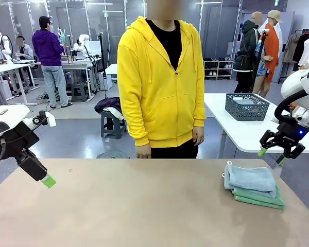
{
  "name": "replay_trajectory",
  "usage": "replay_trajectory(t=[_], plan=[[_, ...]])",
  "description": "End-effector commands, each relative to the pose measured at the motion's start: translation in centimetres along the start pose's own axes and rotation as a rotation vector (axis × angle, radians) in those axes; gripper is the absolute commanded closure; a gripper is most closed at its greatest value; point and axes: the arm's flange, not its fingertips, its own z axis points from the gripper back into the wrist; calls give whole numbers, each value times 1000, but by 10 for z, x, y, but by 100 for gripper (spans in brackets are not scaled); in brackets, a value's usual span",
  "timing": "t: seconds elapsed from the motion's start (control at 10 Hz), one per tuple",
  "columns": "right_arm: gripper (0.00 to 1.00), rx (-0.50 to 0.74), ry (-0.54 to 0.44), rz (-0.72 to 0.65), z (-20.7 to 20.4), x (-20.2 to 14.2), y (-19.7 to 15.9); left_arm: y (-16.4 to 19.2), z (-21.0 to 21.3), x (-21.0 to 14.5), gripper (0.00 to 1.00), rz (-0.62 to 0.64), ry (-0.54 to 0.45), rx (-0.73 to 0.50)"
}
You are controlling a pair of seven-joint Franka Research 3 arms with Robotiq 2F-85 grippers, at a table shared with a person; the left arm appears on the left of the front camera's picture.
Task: Fold the towels and place them in the basket.
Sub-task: Stack the folded Towel with hook on the right side of the table.
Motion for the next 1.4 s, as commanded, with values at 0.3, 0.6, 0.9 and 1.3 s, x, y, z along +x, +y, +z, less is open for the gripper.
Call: replay_trajectory(t=[0.3, 0.6, 0.9, 1.3], plan=[[0, -129, -66, 13, 14, -38, 50, -1, -1, 0, 0, 9, 8, 12], [0, -77, -48, 31, 25, -32, 37, -1, -1, 0, 0, 9, 8, 12], [0, -77, -48, 31, 25, -32, 37, -1, -1, 0, 0, 9, 8, 12], [0, -77, -48, 31, 25, -32, 37, -1, -1, 0, 0, 9, 8, 12]])
